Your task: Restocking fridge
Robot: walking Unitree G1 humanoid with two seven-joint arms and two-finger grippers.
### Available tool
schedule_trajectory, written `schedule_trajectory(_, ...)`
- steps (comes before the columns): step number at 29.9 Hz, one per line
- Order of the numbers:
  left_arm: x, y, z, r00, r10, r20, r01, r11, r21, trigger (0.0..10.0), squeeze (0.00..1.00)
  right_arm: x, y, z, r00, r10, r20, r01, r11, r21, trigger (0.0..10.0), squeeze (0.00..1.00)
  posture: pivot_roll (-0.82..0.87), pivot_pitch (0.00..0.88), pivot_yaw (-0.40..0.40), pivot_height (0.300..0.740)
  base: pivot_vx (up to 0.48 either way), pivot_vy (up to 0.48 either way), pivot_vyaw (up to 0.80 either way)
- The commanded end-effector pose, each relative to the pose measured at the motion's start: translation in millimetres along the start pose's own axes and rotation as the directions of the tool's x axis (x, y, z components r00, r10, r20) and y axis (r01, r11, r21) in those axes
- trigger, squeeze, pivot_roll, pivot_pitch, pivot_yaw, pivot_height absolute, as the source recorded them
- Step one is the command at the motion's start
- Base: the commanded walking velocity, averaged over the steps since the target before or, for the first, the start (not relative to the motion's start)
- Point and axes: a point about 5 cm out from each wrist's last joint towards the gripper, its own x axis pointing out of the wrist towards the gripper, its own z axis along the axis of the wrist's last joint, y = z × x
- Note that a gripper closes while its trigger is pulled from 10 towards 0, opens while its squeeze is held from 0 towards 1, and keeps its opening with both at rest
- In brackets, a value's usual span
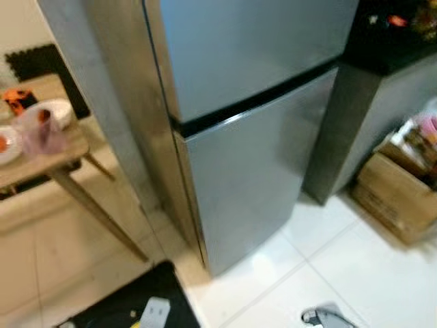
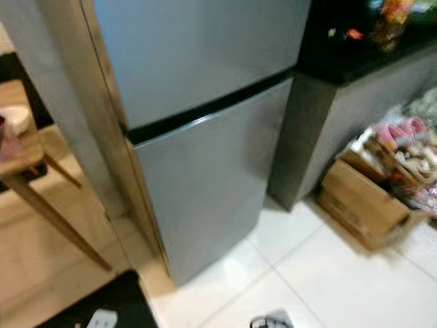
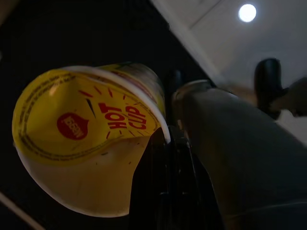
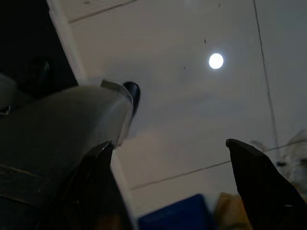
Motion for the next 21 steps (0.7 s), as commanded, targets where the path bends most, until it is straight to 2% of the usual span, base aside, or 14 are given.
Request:
schedule_trajectory(1,-1.8,0.9,-15.8,0.998,0.003,-0.056,-0.003,1.0,-0.004,10.0,0.0,0.4,6.3,-3.0,1.0,0.024,-0.008,-0.024,1.0,-0.012,10.0,0.0,-0.04,0.083,-0.014,0.74,0.0,0.0,0.76)
schedule_trajectory(14,-1.4,1.5,-12.1,0.999,0.003,-0.048,-0.003,1.0,0.005,10.0,0.0,0.2,5.5,-1.7,0.999,0.038,0.0,-0.038,0.999,-0.037,10.0,0.0,-0.04,0.078,-0.011,0.74,0.0,0.0,0.75)
schedule_trajectory(18,-1.3,1.3,-11.3,0.999,0.003,-0.045,-0.003,1.0,0.001,10.0,0.0,0.5,5.1,0.5,1.0,0.027,0.01,-0.027,1.0,0.0,10.0,0.0,-0.04,0.077,-0.011,0.74,0.0,0.0,0.74)
schedule_trajectory(21,-1.3,1.0,-11.9,0.999,0.002,-0.045,-0.002,1.0,0.004,10.0,0.0,0.6,3.3,-0.4,1.0,-0.013,0.001,0.013,1.0,-0.005,10.0,0.0,-0.04,0.079,-0.012,0.74,0.0,0.0,0.0)
